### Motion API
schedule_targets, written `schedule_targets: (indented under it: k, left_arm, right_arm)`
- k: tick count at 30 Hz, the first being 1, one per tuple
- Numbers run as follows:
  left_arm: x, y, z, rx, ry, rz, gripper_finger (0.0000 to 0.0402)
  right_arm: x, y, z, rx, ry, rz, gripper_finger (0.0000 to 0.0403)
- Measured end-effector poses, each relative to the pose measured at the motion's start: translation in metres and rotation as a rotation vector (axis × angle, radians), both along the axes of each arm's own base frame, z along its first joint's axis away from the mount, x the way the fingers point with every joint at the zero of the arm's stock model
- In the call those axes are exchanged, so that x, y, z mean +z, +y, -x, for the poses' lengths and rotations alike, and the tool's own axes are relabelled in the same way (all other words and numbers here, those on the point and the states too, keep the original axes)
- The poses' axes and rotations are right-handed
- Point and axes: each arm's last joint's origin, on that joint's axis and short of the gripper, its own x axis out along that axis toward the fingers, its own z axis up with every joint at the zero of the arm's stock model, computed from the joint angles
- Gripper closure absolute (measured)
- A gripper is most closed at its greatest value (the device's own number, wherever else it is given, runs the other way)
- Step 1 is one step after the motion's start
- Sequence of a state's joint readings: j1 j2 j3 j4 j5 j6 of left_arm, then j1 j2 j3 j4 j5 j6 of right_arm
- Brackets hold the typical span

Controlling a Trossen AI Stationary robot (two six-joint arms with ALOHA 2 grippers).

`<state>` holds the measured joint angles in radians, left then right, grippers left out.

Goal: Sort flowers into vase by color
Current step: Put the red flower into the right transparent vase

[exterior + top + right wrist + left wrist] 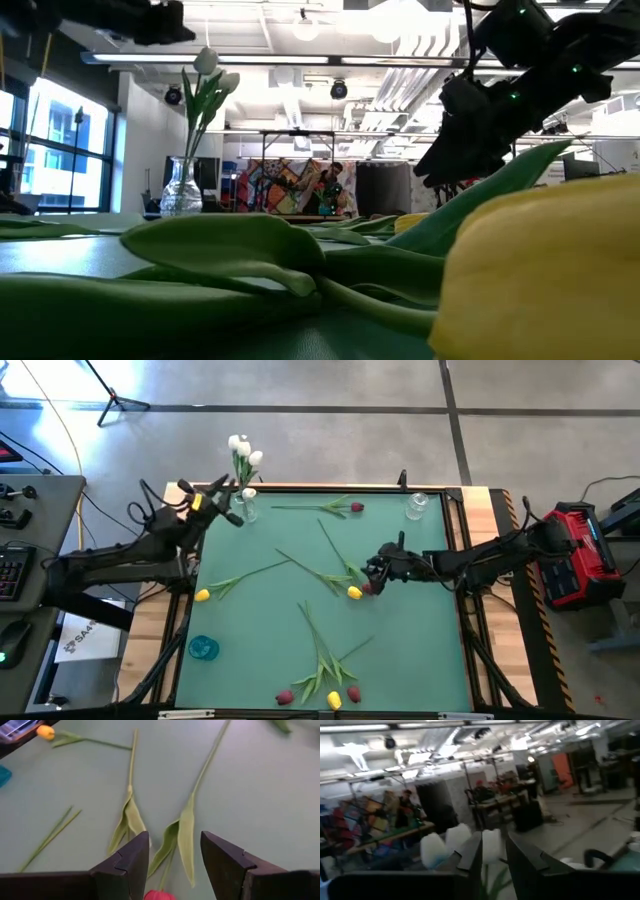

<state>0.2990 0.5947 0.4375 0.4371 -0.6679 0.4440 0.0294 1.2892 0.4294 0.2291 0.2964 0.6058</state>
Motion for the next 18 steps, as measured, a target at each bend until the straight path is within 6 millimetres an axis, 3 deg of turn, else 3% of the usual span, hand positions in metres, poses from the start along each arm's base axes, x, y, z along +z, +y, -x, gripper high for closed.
schedule_targets:
  k: [6, 11, 15, 18]
  left_arm:
    - [0.027, -0.028, 0.0, -0.144, -0.025, 0.026, 0.0348]
    - [0.031, -0.049, 0.001, -0.196, 0.053, 0.004, 0.0358]
    - [0.036, -0.068, -0.003, -0.429, 0.011, -0.044, 0.0362]
    - [0.036, -0.082, -0.008, -0.542, 0.026, -0.098, 0.0364]
  right_arm:
    - [-0.005, 0.011, 0.0, -0.058, 0.017, 0.065, 0.0235]
    - [-0.003, 0.023, -0.001, -0.063, -0.011, 0.155, 0.0235]
    - [0.016, 0.033, -0.015, 0.097, -0.09, 0.214, 0.0235]
    - [0.031, 0.028, -0.029, 0.085, -0.096, 0.229, 0.0235]
